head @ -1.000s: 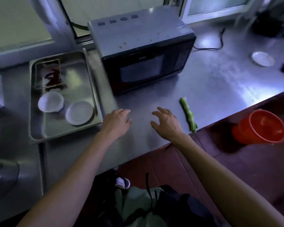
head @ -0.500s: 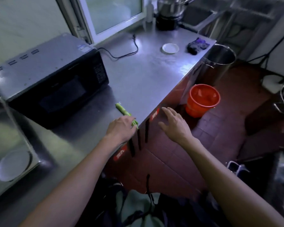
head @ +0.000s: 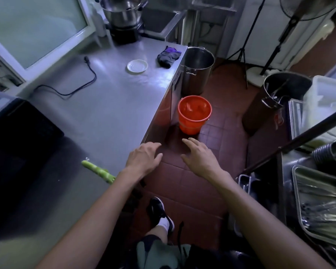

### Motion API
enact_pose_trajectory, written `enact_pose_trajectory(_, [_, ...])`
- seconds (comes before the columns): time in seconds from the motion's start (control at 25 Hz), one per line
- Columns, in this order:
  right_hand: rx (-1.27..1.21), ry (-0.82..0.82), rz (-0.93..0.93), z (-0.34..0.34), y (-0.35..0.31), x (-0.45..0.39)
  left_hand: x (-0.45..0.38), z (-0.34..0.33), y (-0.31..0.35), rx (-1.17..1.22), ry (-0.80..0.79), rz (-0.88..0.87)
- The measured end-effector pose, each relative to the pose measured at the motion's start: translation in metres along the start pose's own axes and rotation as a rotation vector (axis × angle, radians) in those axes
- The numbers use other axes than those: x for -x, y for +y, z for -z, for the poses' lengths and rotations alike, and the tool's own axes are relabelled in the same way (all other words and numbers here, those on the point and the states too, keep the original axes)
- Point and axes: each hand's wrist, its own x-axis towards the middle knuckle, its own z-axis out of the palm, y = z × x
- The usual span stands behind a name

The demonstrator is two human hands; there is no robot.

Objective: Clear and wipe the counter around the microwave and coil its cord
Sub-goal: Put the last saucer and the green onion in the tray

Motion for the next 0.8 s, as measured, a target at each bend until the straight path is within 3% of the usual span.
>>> enact_pose_trajectory(0.32, [0.055,-0.051,-0.001,0.015,0.009,-0.117,-0.122,0.006,-0.021,0.062,-0.039,0.021])
enact_pose_trajectory(0.8, [0.017,0.005,0.016,0.064,0.063,-0.263,-0.287,0.019,0.001,0.000,-0.091,-0.021])
